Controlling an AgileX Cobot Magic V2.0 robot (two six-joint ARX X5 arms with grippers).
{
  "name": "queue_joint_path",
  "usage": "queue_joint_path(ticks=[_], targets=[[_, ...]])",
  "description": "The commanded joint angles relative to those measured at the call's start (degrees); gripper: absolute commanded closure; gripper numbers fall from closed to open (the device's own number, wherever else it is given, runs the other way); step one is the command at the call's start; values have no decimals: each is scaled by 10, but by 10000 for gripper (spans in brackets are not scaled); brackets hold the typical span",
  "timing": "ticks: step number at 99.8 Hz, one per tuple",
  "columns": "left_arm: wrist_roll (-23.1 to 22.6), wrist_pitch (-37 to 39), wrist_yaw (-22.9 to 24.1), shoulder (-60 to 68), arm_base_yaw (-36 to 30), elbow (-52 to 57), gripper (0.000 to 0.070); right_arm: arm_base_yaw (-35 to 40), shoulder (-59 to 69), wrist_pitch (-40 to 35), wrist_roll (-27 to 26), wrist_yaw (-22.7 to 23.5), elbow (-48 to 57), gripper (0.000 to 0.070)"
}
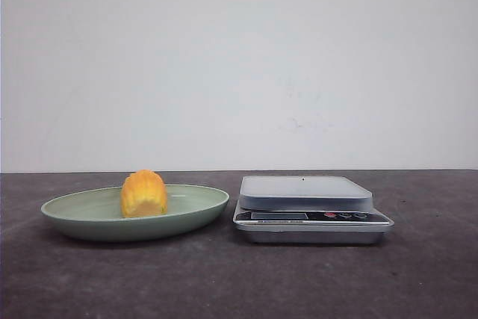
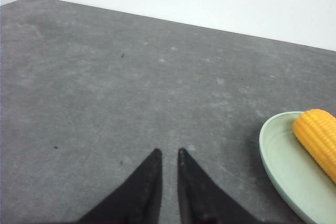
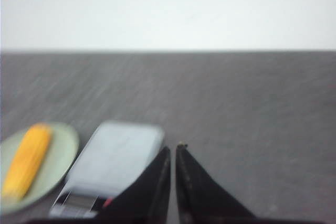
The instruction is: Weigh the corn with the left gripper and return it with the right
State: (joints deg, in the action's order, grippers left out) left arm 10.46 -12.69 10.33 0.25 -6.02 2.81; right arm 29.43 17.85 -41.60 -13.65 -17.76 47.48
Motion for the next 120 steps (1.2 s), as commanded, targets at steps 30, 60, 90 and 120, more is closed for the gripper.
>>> queue_joint_path(ticks=[30, 60, 90, 120], targets=[[-6, -4, -1, -1, 0, -10, 681, -215, -122, 254, 136, 85, -261, 690], [-6, -4, -1, -1, 0, -10, 681, -244, -176, 310, 155, 94, -440, 690], [-6, -5, -1, -1, 0, -10, 681, -243, -176, 319, 148, 120, -468, 690], [-6, -5, -1, -1, 0, -10, 681, -243, -176, 326, 147, 118, -468, 690]])
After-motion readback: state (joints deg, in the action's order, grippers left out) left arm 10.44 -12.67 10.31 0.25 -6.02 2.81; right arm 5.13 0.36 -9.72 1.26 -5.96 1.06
